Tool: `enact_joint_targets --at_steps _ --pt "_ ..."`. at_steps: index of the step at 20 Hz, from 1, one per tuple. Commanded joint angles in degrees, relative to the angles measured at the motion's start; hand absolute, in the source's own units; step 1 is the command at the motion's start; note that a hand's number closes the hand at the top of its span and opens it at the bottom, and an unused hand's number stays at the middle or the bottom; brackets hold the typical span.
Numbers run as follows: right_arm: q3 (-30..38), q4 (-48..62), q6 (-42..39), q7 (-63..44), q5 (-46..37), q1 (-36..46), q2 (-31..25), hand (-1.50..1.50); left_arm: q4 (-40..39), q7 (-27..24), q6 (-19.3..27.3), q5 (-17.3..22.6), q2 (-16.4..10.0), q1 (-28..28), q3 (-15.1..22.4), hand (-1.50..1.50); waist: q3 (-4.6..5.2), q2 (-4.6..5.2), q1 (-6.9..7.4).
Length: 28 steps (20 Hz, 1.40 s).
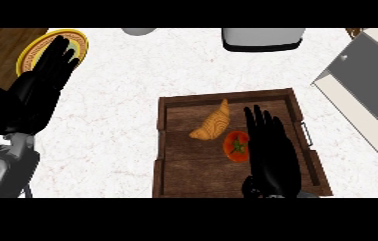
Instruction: Pick the tomato from the tray and place it in the tiered shelf
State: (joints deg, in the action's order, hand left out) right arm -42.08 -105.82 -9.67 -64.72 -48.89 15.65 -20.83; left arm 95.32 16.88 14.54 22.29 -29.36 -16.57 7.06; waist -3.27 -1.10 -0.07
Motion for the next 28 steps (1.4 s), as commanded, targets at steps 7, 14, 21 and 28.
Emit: enact_joint_targets --at_steps 7,14,21,28 --pt "0.65 5.12 -2.48 -7.29 -6.36 0.86 8.68 -1.5 -4.79 -2.78 1.45 -0.94 2.06 1.43 2.47 0.0 3.37 1.27 -0.33" --pt "2.53 8.5 -0.56 -2.75 -8.5 -3.23 10.1 -1.5 -6.91 -6.12 0.35 0.13 1.1 2.8 2.11 0.0 3.33 1.34 -0.41" --pt "6.33 15.04 1.36 1.98 -9.53 -2.79 12.95 -1.5 -7.22 -7.62 0.23 1.19 1.6 2.63 3.68 0.0 3.29 1.53 0.16" --pt "6.15 19.25 0.21 8.02 -12.37 -1.13 10.92 1.5 -8.67 -9.78 -0.4 1.87 1.97 3.69 3.62 0.0 3.33 1.53 0.52"
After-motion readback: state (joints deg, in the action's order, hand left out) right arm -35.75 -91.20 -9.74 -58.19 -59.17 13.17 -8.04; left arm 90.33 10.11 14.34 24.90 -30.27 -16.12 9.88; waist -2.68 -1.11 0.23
